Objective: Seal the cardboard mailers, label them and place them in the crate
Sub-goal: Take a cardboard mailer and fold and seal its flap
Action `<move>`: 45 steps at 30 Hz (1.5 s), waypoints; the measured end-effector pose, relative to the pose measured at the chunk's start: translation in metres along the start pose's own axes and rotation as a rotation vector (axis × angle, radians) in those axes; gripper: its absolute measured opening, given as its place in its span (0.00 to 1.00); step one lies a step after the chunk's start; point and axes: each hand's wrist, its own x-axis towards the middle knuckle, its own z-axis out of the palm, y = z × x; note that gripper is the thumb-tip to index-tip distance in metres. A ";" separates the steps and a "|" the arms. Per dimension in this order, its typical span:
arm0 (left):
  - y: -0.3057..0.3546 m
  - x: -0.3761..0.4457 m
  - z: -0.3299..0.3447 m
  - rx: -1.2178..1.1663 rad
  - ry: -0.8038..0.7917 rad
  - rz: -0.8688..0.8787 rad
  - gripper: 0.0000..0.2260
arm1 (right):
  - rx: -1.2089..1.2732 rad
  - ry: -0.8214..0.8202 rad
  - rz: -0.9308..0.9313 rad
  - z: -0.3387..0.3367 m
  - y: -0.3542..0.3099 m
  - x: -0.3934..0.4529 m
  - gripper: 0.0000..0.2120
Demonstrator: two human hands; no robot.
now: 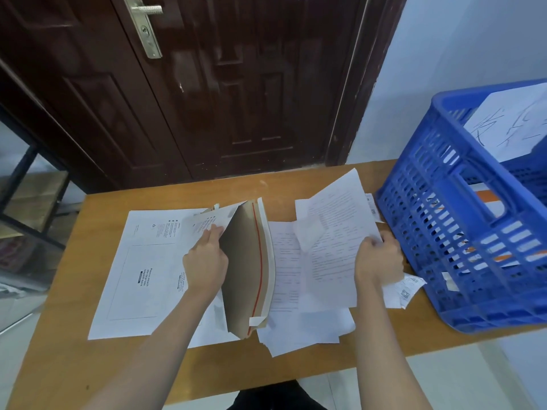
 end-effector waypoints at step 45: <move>-0.013 0.026 0.001 0.048 -0.134 -0.042 0.20 | 0.291 -0.123 0.184 -0.009 -0.020 -0.007 0.04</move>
